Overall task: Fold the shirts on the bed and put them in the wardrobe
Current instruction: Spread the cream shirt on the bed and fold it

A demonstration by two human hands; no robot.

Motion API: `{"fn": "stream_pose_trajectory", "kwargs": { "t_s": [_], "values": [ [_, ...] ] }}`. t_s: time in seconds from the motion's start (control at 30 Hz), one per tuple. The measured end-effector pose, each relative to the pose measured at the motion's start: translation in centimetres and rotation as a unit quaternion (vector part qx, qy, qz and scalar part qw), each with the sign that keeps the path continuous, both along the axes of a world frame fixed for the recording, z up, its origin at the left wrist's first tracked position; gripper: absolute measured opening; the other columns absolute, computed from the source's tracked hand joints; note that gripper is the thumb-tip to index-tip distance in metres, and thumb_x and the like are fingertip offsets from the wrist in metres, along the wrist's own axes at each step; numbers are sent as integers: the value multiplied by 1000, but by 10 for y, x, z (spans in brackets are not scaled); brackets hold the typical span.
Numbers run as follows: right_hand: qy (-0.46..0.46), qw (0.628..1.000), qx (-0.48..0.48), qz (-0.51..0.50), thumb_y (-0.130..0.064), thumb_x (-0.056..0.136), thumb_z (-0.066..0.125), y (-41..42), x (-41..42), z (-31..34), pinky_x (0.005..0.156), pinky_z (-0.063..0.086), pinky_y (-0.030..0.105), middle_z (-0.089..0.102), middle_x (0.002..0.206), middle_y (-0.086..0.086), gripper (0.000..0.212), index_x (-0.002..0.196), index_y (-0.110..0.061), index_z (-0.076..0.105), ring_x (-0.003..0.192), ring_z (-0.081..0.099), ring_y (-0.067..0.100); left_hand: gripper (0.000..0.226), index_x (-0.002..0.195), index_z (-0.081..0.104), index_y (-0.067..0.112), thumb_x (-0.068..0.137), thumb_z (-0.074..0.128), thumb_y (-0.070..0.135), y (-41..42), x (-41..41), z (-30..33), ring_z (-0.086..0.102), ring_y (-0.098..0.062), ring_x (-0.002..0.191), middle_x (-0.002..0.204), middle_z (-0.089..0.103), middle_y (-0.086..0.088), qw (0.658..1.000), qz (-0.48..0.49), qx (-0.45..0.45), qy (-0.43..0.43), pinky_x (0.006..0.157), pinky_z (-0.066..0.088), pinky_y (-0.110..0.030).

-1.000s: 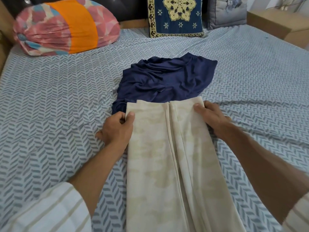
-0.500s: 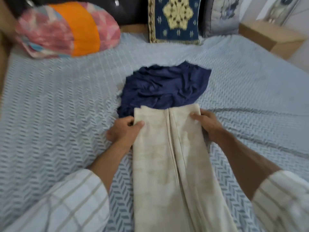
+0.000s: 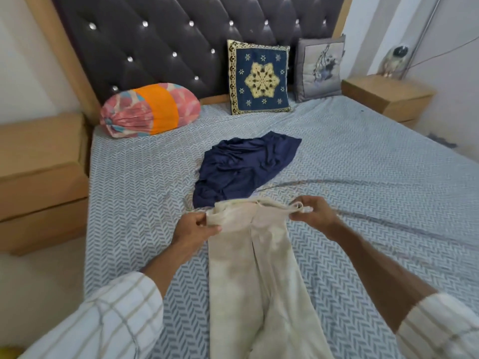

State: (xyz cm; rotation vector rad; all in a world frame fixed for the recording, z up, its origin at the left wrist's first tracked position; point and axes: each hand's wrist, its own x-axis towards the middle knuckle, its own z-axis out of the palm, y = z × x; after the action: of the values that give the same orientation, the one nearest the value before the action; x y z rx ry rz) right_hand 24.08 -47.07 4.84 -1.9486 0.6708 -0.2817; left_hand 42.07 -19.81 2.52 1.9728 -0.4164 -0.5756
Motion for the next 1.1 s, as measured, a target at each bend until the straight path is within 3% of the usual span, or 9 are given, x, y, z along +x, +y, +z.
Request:
{"fn": "stream_pose_trajectory", "kwargs": {
  "t_s": [0.13, 0.27, 0.37, 0.47, 0.6, 0.73, 0.87, 1.0, 1.1],
  "values": [
    [14, 992, -107, 64, -3, 59, 87, 17, -48, -41, 87, 48, 27, 71, 87, -10, 40, 73, -38, 74, 89, 66, 4, 17, 77, 76, 17, 70, 87, 6, 29, -34, -17, 59, 7, 61, 61, 65, 22, 991, -89, 59, -82, 58, 41, -9],
    [44, 990, -75, 109, -28, 52, 74, 28, -89, -88, 90, 48, 19, 65, 107, -2, 47, 97, -44, 71, 103, 61, 1, 42, 82, 70, 41, 66, 82, 5, 53, -62, -51, 64, 10, 79, 82, 65, 18, 981, -124, 115, -98, 68, 45, -3],
    [26, 998, 31, 43, -18, 54, 69, 28, -94, -102, 89, 48, 22, 62, 120, 2, 61, 114, -29, 65, 112, 59, 15, 44, 98, 66, 35, 69, 76, 3, 54, -68, -69, 66, -16, 86, 91, 67, -3, 988, -58, 104, -95, 71, 46, -6],
    [31, 994, 99, -19, -16, 72, 68, 26, -73, -99, 81, 49, 22, 62, 114, 8, 46, 117, -18, 58, 101, 59, 22, 20, 97, 63, 22, 82, 69, 9, 36, -67, -72, 61, -21, 75, 79, 64, -2, 991, 47, 120, -45, 65, 46, -23],
    [69, 992, 80, -70, -27, 85, 76, 18, -41, -105, 73, 49, 30, 66, 95, 2, 23, 101, -20, 62, 83, 61, 16, 27, 90, 62, 23, 88, 66, 49, 10, -56, -78, 63, -20, 78, 82, 67, 3, 980, 140, 140, 10, 71, 53, -34],
    [106, 986, 99, -85, -42, 84, 75, 6, -16, -110, 63, 41, 28, 56, 70, -3, 34, 77, -16, 54, 67, 52, 15, 43, 80, 64, 23, 76, 65, 65, -6, -33, -84, 64, -24, 84, 83, 69, 1, 975, 156, 148, 50, 80, 56, -38],
    [148, 977, 113, -100, -72, 59, 75, -2, 4, -122, 93, 50, 45, 74, 77, -7, 54, 81, -23, 72, 85, 69, 20, 37, 70, 55, 13, 85, 72, 42, -25, -19, -83, 62, -25, 80, 77, 65, -4, 972, 193, 100, 93, 72, 49, -30],
    [109, 966, 188, -143, -60, 48, 78, -13, 13, -141, 98, 52, 51, 77, 90, -3, 53, 93, -32, 77, 95, 70, 28, 21, 75, 64, 15, 83, 75, 32, -33, -2, -88, 69, -31, 82, 83, 72, -7, 966, 231, 44, 111, 78, 60, -46],
    [122, 966, 164, -161, -71, 48, 75, -24, 15, -164, 103, 45, 51, 75, 96, -10, 55, 98, -49, 71, 108, 63, 29, 15, 75, 71, 19, 79, 79, 32, -34, 6, -97, 71, -29, 81, 81, 75, -3, 963, 235, 46, 120, 80, 60, -49]
  ]
}}
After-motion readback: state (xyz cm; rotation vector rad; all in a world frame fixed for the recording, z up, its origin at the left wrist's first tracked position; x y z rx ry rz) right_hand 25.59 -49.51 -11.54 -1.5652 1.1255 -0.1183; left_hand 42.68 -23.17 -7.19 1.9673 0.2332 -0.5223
